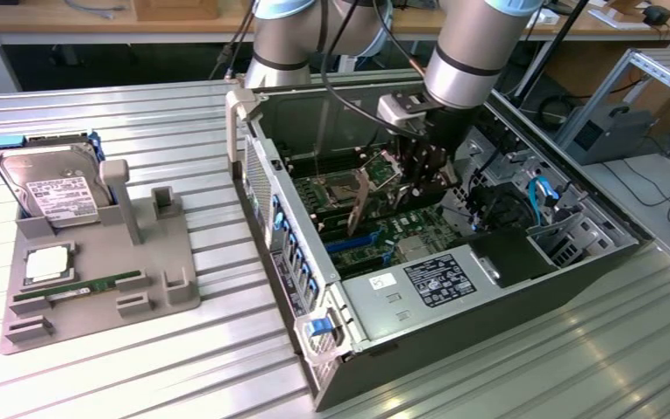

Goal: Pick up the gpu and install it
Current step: 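Insert the gpu into the slot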

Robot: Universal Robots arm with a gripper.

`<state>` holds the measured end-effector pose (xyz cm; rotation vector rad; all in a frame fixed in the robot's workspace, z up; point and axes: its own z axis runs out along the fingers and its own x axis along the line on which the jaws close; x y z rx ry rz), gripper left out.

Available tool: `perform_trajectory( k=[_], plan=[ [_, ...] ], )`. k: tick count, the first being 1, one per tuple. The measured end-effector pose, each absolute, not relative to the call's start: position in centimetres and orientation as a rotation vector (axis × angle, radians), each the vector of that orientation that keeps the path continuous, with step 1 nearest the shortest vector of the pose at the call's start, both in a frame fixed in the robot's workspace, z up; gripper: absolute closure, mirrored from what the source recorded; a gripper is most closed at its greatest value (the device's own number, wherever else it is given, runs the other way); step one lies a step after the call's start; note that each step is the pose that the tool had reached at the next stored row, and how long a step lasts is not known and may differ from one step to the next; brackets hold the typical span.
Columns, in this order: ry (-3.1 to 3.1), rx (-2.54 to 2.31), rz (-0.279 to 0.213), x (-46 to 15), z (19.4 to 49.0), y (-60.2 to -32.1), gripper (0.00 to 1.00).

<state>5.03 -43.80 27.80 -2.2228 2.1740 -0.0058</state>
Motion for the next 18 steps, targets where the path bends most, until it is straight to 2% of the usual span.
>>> perform_trajectory(
  k=[18],
  plan=[
    [2.174, -2.223, -0.006, 4.98, 27.46, -43.99, 0.73]
  ],
)
